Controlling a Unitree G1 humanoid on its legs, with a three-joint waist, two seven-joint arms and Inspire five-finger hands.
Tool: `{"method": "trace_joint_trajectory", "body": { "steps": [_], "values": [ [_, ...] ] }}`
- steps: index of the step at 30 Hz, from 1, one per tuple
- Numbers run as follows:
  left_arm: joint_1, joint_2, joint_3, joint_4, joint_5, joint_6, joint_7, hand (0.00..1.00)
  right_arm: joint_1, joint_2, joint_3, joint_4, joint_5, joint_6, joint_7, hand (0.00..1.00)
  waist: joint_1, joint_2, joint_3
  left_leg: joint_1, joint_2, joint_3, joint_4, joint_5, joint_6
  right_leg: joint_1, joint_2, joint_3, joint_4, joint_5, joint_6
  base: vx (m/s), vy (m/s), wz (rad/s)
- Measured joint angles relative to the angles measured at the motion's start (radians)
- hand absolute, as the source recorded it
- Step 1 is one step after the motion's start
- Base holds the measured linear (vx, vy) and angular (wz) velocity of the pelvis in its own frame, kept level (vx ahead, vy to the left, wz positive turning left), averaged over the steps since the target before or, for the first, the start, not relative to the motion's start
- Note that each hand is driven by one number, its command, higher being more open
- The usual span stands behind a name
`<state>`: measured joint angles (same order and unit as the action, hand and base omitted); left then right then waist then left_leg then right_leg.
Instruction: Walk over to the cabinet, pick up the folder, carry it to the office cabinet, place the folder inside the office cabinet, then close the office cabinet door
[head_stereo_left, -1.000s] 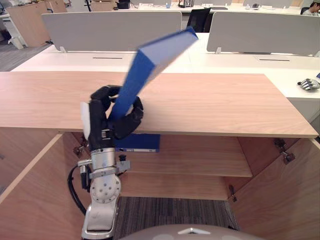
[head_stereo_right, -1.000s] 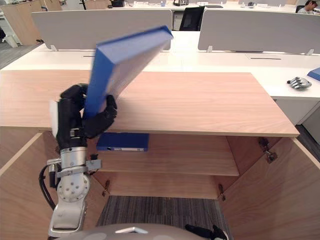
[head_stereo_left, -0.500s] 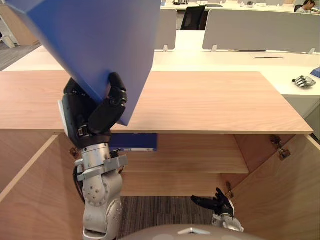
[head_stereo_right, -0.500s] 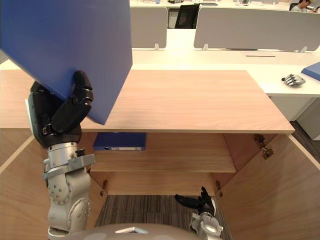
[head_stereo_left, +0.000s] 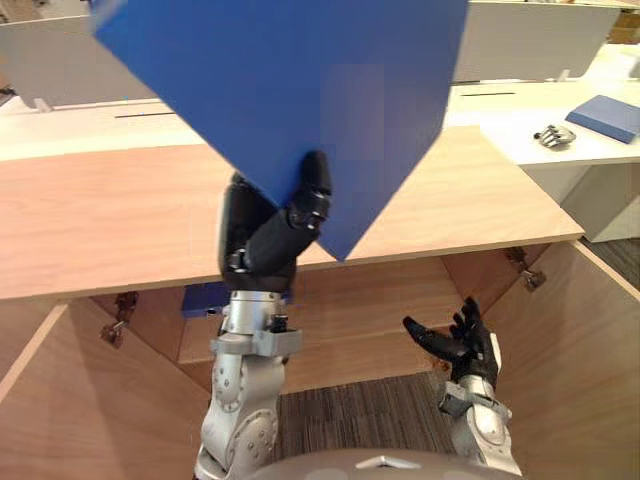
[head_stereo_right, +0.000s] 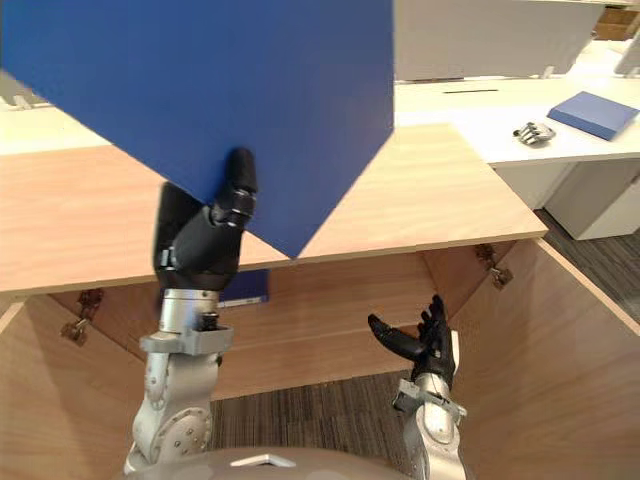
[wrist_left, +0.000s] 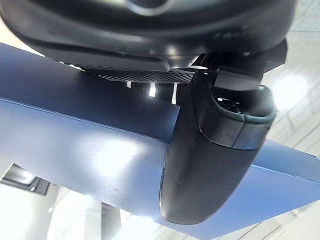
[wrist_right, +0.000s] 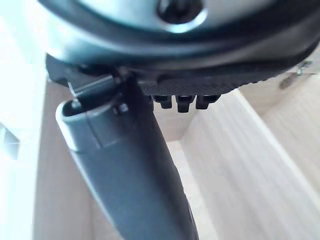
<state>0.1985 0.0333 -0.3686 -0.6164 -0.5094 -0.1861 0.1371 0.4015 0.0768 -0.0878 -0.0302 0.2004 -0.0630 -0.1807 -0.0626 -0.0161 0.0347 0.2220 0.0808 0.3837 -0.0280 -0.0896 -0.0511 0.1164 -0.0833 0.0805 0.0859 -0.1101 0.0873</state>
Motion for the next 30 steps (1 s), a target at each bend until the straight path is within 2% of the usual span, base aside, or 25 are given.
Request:
{"method": "trace_joint_trajectory", "body": {
  "steps": [4,10,15,18,24,30],
  "values": [
    [0.017,0.000,-0.009,0.037,0.008,0.020,-0.008,0.00,0.070,0.027,-0.001,-0.134,0.011,-0.031,-0.005,1.00,-0.006,0.000,0.001,0.000,0.003,0.034,0.018,-0.018,0.000,-0.012,-0.002,0.025,0.005,0.001,0.002,-0.01,-0.012,-0.23],
    [0.034,0.000,-0.009,0.059,0.023,0.021,-0.012,0.00,0.097,0.034,-0.001,-0.300,0.041,-0.043,-0.017,1.00,-0.013,0.001,0.002,0.000,0.008,0.080,0.036,-0.032,-0.005,-0.036,0.005,0.065,0.020,0.003,0.006,-0.01,-0.019,-0.22],
    [0.050,0.002,-0.015,0.071,0.049,0.022,-0.016,0.00,0.101,0.034,-0.001,-0.459,0.047,-0.111,-0.025,1.00,-0.019,0.000,0.002,0.002,0.020,0.099,0.054,-0.043,-0.012,-0.044,0.014,0.073,0.033,0.004,0.007,0.00,-0.030,-0.13],
    [0.064,0.004,-0.027,0.074,0.048,0.022,-0.017,0.00,0.100,0.034,-0.002,-0.520,0.048,-0.127,-0.025,1.00,-0.021,0.000,0.002,0.002,0.021,0.100,0.056,-0.043,-0.012,-0.045,0.015,0.075,0.033,0.004,0.007,0.00,-0.010,-0.02],
    [0.064,0.026,-0.040,0.110,0.048,0.023,-0.064,0.00,0.066,0.014,-0.008,-0.568,0.047,-0.138,-0.014,1.00,-0.021,0.000,-0.009,-0.013,0.018,0.101,0.062,-0.044,-0.011,-0.060,0.019,0.085,0.033,0.009,0.016,0.00,-0.006,-0.01],
    [0.064,0.074,-0.026,0.140,0.013,0.043,-0.124,0.00,-0.033,-0.056,-0.059,-0.574,0.046,-0.147,0.015,1.00,-0.023,0.002,-0.014,-0.030,0.011,0.086,0.067,-0.042,-0.002,-0.064,0.010,0.083,0.026,0.027,0.040,-0.01,0.006,0.06]
  ]
}}
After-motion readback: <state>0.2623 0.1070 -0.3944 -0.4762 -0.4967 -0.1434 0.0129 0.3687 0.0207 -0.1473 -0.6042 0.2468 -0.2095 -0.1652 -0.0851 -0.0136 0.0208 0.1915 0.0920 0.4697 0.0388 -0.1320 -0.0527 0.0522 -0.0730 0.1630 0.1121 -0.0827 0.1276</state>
